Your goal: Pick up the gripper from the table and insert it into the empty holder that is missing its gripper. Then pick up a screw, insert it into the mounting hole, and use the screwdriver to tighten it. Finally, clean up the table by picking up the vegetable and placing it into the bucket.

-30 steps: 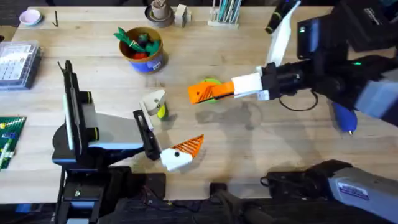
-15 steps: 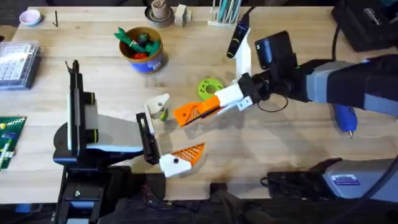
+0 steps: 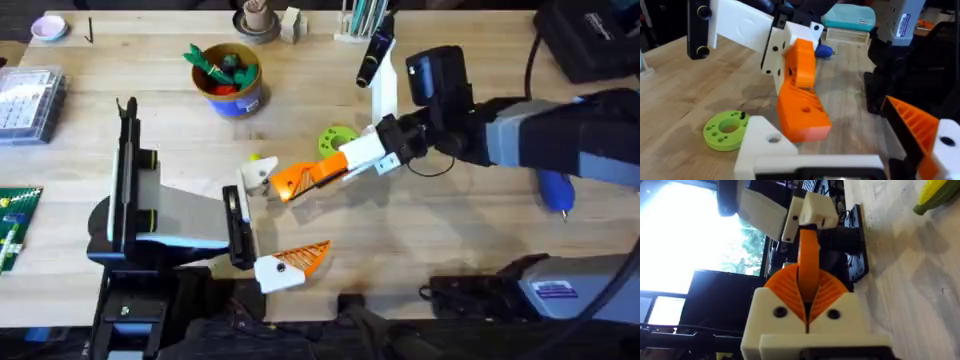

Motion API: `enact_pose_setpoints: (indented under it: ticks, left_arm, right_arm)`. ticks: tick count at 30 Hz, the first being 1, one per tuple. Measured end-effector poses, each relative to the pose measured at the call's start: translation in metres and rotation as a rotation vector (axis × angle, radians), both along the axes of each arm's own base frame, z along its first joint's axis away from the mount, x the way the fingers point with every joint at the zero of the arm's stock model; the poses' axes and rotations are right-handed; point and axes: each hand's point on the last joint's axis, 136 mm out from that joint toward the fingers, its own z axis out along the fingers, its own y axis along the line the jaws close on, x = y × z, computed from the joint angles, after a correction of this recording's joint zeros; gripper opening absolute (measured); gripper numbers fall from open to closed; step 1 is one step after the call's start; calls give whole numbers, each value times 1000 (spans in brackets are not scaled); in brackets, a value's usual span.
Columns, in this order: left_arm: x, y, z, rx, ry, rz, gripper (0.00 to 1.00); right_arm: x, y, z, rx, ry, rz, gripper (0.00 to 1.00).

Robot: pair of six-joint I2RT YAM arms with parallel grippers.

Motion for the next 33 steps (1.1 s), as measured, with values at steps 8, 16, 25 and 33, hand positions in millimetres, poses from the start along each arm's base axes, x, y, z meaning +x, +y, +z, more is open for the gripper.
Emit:
enact_pose_setpoints:
  ticks: [8,16,25,33]
  left_arm:
    - [0,0,0,0,0,-1,993]
    - [0,0,0,1,-3,1,993]
    - [3,1,-1,4,-6,19,993]
    - [14,6,-1,11,-15,85,993]
  right_arm:
    - [4,1,-4,-36,28,-26,8]
    - [12,4,-3,-51,22,-56,8]
    - [14,10,-5,-92,78,-77,8]
    - [17,24,-2,-114,76,-108,7]
